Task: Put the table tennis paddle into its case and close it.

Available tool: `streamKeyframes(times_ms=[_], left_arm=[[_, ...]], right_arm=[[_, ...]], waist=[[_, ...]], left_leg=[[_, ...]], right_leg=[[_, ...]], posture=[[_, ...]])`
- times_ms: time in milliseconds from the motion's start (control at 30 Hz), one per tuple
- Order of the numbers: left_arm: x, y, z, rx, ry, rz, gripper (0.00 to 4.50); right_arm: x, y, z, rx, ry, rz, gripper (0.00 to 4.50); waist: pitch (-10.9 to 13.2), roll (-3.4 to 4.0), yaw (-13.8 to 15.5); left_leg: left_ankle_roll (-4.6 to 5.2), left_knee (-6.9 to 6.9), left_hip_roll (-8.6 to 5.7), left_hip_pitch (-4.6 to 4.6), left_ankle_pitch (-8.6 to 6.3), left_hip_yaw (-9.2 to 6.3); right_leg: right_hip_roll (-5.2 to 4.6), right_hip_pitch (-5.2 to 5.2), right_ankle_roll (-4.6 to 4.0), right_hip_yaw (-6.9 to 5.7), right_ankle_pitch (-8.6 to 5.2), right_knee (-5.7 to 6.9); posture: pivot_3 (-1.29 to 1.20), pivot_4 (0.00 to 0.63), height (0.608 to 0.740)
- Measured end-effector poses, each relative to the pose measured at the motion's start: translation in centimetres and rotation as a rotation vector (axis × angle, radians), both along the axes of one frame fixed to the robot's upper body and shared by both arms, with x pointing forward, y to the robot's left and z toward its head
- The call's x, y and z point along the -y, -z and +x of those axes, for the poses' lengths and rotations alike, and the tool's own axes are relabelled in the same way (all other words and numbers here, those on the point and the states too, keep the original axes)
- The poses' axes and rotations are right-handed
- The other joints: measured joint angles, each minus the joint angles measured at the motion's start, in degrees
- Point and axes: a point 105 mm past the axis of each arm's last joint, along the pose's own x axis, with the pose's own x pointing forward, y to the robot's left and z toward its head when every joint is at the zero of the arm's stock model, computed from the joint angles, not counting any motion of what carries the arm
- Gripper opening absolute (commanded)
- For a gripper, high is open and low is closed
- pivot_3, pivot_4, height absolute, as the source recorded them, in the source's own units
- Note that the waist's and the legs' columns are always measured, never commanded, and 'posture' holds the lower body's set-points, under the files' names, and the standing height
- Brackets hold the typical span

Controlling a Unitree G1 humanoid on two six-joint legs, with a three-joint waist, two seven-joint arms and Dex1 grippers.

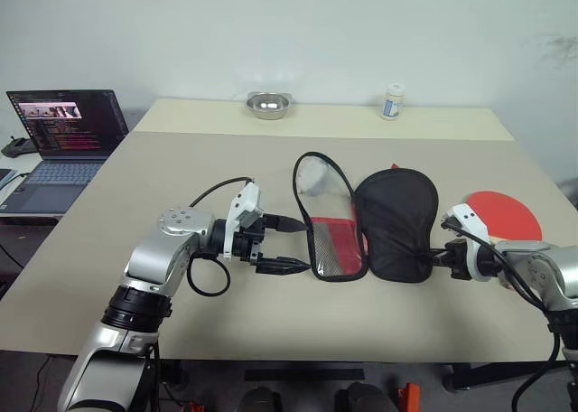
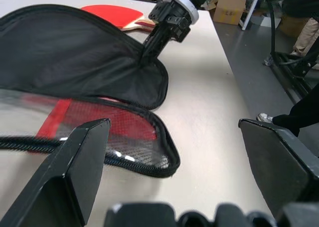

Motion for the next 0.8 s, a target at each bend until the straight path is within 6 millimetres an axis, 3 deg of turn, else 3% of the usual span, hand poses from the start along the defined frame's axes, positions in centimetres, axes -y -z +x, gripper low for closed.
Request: streamKeyframes(times_ms=[200,300,433,667,800], left_arm=[[0.3,0.2,-0.1,-0.005,0.012,-0.002,4.5],[0.5,0.2,-0.2,-0.004,0.018,-0.006,4.5],[0.9,0.3,-0.2,-0.004,0.026,-0.014,4.5],[1.5,0.2,-0.1,-0.007,0.026,-0.042,4.5],[1.9,0.0,-0.3,-0.012,0.041,-0.067,4.5]], right_arm=[[0.6,-0.1,0.5,0.001,-0.005,-0.015,0.01],[0.7,-0.6,1.1,0.027,0.013,-0.018,0.67],[1.1,-1.1,1.8,0.062,0.051,-0.029,2.05],[4.1,-5.7,2.3,0.222,0.168,-0.032,4.47],[6.8,-7.7,1.5,0.306,0.314,-0.044,4.47]], waist=[[0.0,0.0,0.0],[0.0,0.0,0.0],[0.0,0.03,0.0],[0.0,0.06,0.1],[0.0,0.06,0.3]], left_leg=[[0.0,0.01,0.0,0.0,0.0,0.02],[0.0,0.01,0.01,0.01,0.0,0.01],[0.0,0.0,0.01,0.0,0.0,0.04],[0.0,-0.01,0.0,-0.01,0.0,0.05],[-0.01,-0.01,0.03,0.0,0.0,0.02]], right_leg=[[0.0,0.0,0.0,0.01,0.0,0.01],[0.0,0.0,0.0,0.01,0.0,0.01],[0.0,-0.01,0.0,0.03,0.0,0.01],[-0.01,-0.01,0.0,0.03,0.0,0.0],[-0.03,0.0,0.0,0.02,0.0,0.0]], posture=[[0.0,0.15,0.74],[0.0,0.15,0.74],[0.0,0.15,0.74],[0.0,0.15,0.74],[0.0,0.15,0.74]])
